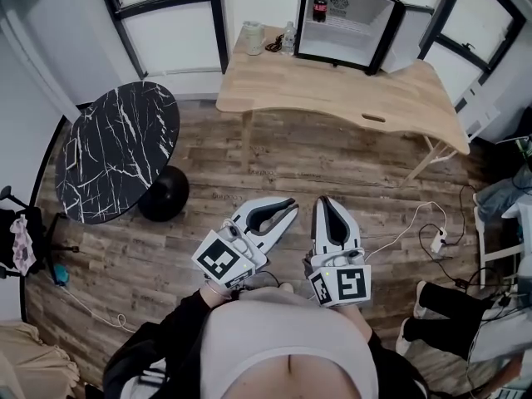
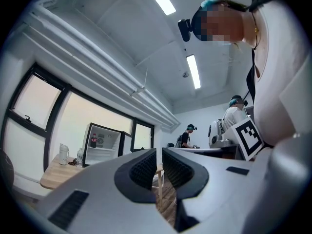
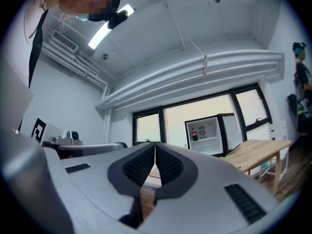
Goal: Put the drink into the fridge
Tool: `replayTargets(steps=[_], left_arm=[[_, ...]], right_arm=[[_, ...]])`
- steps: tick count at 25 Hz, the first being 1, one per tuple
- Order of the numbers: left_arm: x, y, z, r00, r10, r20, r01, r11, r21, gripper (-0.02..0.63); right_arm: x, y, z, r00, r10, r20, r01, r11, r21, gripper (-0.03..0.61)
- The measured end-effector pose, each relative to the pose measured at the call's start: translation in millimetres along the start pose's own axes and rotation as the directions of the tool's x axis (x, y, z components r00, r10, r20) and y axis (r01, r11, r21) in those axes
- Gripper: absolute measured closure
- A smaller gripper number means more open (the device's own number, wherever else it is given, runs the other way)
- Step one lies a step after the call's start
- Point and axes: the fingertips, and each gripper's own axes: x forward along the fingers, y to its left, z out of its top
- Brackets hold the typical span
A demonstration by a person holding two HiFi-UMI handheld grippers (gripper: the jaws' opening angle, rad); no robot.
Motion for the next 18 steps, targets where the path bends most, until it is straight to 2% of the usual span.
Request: replayTargets(steps=[18], left_arm=[[-1.4,0.8,-4.5,1.000,-0.002,0.006,0.002,1.000,-0.019,0.574]], right_arm=[[-1.2,4.7,-7.1,1.000,0.001,-0.024,-0.001,1.000,-0.016,0.548]])
